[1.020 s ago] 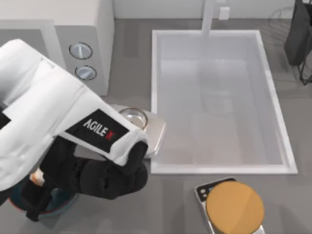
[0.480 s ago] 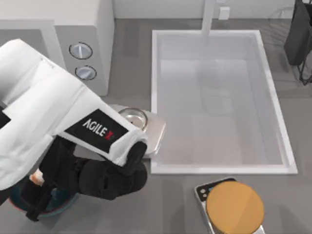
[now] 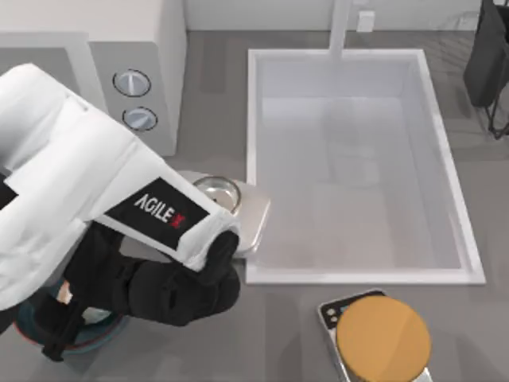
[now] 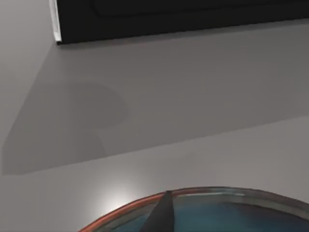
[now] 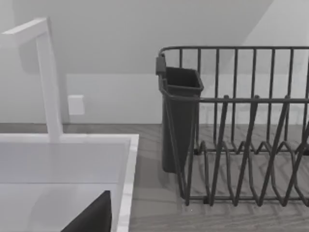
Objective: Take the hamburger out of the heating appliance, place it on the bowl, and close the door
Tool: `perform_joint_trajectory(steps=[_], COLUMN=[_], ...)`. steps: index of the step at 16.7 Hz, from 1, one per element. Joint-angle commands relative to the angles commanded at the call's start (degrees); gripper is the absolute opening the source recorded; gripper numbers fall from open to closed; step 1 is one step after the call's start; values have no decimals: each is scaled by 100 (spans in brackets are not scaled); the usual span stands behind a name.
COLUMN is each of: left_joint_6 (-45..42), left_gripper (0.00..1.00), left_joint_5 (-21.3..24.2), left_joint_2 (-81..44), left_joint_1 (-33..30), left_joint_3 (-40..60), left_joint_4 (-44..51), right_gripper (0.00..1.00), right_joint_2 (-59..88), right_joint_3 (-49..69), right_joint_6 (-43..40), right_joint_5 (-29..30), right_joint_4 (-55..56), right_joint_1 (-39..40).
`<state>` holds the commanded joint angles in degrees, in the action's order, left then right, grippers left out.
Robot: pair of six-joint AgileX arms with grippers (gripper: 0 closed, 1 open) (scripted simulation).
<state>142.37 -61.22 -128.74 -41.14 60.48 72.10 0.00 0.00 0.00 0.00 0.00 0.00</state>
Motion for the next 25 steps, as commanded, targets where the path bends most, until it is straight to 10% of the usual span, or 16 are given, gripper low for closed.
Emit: perform_joint_trajectory(steps=[6,12,25], left_joint_6=[237,-1370,-10571], left_gripper=[100,100,100], left_joint_5=[-190,493,4060], left_joint_2=[355,1850,9480], left_joint_1=[-25,805,3423], left_joint_3=[-30,-1226,-5023], left_joint_4=[80,-1316,-5997], right_gripper=[100,100,100], right_joint_2=[0,0,0], right_joint_3=[0,0,0], right_joint_6=[0,0,0], right_joint_5=[0,0,0], right_joint_4=[0,0,0], right_joint_1=[0,0,0])
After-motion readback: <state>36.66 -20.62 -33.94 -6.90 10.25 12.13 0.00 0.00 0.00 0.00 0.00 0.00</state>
